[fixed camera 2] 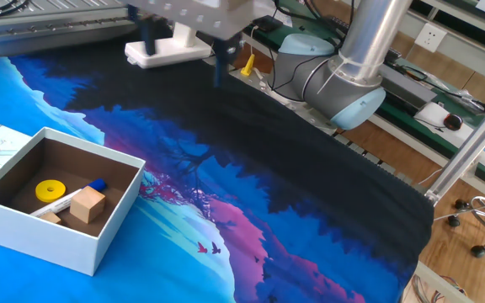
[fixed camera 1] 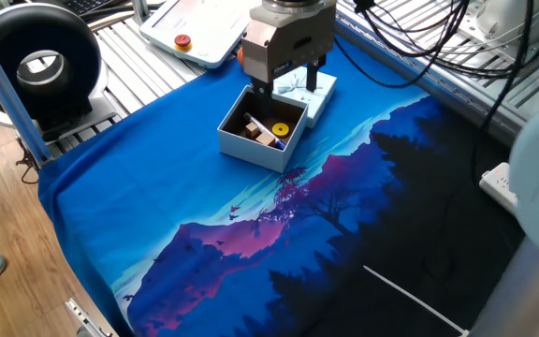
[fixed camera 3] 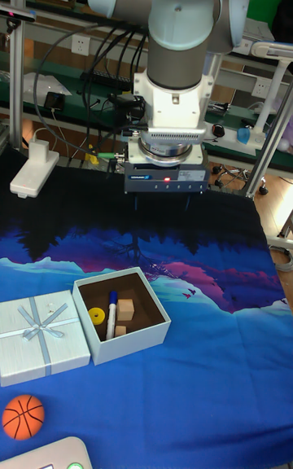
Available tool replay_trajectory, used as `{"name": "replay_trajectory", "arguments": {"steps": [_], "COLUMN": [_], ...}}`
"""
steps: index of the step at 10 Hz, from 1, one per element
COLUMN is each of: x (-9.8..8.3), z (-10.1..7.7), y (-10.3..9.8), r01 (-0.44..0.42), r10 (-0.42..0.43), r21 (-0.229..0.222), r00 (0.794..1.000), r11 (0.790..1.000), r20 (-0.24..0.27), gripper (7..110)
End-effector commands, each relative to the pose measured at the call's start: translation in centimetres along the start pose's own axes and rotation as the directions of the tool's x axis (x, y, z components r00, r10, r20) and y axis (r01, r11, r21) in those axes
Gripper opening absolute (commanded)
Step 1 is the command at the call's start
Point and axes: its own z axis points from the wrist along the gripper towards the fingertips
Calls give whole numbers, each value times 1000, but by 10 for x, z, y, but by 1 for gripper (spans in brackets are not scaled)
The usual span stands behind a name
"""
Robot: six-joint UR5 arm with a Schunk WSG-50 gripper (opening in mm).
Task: Take everything out of the gift box
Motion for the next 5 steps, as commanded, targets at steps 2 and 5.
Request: {"name": "replay_trajectory", "arguments": {"steps": [2,5], "x": [16,16], "z": [-1,-1], "y": [15,15], "r01": [16,18], "r10": [-20,-21], "r21": [-58,-58], "r00": [998,998], "r11": [998,998], "r20": [-62,-60], "gripper": [7,7]}}
